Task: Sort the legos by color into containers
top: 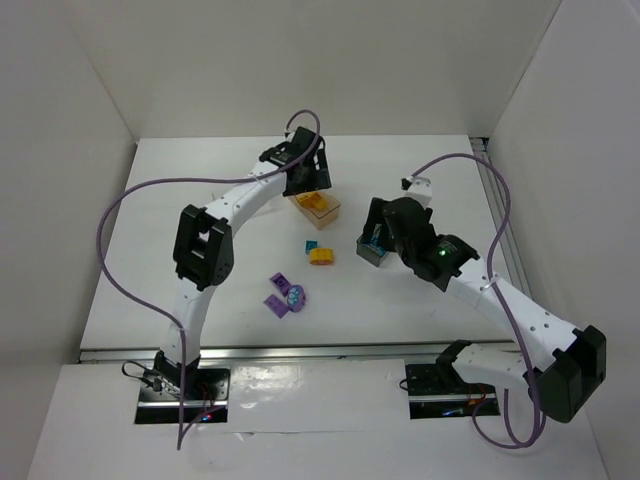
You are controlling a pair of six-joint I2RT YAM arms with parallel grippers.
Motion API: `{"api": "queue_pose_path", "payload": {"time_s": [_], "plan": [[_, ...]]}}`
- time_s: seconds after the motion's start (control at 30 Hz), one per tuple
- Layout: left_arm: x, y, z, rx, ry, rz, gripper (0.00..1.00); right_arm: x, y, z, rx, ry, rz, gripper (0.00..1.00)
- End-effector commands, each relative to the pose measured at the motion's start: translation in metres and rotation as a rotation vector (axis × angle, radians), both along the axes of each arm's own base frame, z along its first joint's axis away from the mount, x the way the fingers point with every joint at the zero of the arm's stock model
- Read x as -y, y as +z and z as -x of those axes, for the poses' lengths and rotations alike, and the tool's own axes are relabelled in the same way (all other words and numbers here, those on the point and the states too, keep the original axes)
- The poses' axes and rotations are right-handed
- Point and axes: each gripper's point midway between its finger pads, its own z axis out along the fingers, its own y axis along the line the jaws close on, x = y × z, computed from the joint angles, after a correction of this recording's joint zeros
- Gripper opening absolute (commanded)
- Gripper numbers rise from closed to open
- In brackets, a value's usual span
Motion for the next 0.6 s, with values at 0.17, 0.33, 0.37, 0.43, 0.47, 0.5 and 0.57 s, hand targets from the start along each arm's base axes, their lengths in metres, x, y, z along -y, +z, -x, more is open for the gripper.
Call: {"api": "queue_pose_path", "payload": {"time_s": [0.17,0.33,0.37,0.43,0.47,0.5,0.57], "plan": [[-0.062,0.074,0.082,0.081,-0.018,-0.101,0.90,-0.092,-0.062,0.021,-0.098,0.373,0.041,0.96],[-0.113,0.064,0.137,0.051,0.041,-0.165,0.90,-0.109,-0.106,0.012,-0.172,0.427,0.283,0.99],[-0.124,0.053,0.148,0.024,0.060,-0.173,0.90,-0.111,-0.111,0.011,-0.173,0.433,0.319,0.99],[-0.137,0.059,0.162,0.039,0.083,-0.157,0.90,-0.109,-0.128,0.005,-0.188,0.448,0.394,0.99],[-0.139,0.061,0.165,0.044,0.083,-0.154,0.90,-0.114,-0.127,0.000,-0.176,0.457,0.400,0.99],[-0.144,0.065,0.164,0.057,0.099,-0.154,0.90,-0.116,-0.133,-0.003,-0.180,0.471,0.420,0.99],[-0.145,0.066,0.166,0.060,0.100,-0.153,0.90,-0.118,-0.136,-0.012,-0.160,0.497,0.457,0.99]]}}
